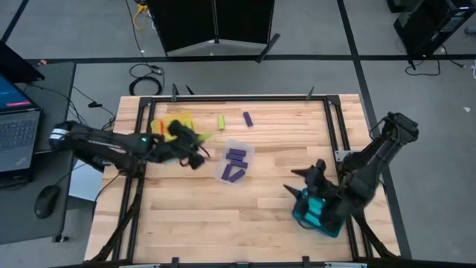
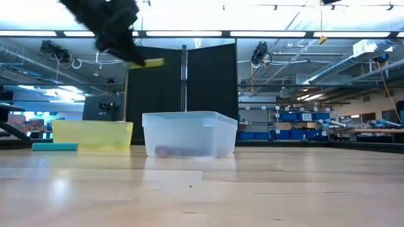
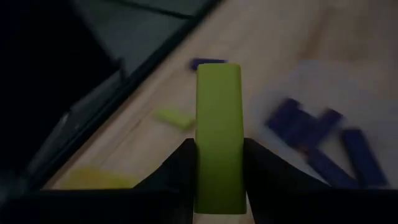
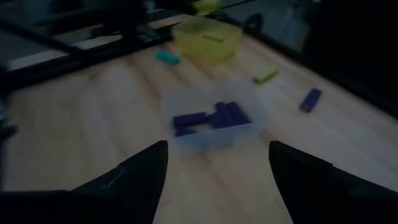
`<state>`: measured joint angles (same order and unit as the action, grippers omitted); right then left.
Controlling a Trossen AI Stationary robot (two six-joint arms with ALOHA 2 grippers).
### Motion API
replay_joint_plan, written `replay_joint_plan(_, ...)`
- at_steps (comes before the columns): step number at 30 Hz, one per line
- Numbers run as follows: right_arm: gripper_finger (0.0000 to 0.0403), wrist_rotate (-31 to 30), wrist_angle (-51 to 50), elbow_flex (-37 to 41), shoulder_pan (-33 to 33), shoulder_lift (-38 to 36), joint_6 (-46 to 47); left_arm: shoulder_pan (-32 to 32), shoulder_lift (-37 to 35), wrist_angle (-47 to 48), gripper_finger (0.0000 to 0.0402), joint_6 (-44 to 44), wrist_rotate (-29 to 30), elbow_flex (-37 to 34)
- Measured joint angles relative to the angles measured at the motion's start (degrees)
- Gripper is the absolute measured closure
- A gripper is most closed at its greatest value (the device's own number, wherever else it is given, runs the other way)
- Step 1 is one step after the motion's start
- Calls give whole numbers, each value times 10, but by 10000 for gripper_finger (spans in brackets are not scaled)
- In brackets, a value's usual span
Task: Sort blocks
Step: Put the bottom green block into the yellow bin
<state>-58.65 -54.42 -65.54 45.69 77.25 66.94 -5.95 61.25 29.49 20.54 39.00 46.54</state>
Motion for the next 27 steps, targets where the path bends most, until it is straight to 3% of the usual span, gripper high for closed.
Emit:
replay_joint_plan(8, 114, 6, 99, 0, -131, 0, -177, 133, -85, 60, 296, 97, -7, -88)
replay_joint_plan(16, 115, 165, 254, 0, -294, 1, -343, 262, -81, 62, 296, 111, -53, -142)
replay_joint_plan(21, 115, 208, 306, 0, -371, 2, -413, 323, -81, 28, 292, 88, -110, -167)
replay_joint_plan(27, 115, 283, 325, 0, -454, 3, -434, 337, -81, 10, 150, 74, -139, -172)
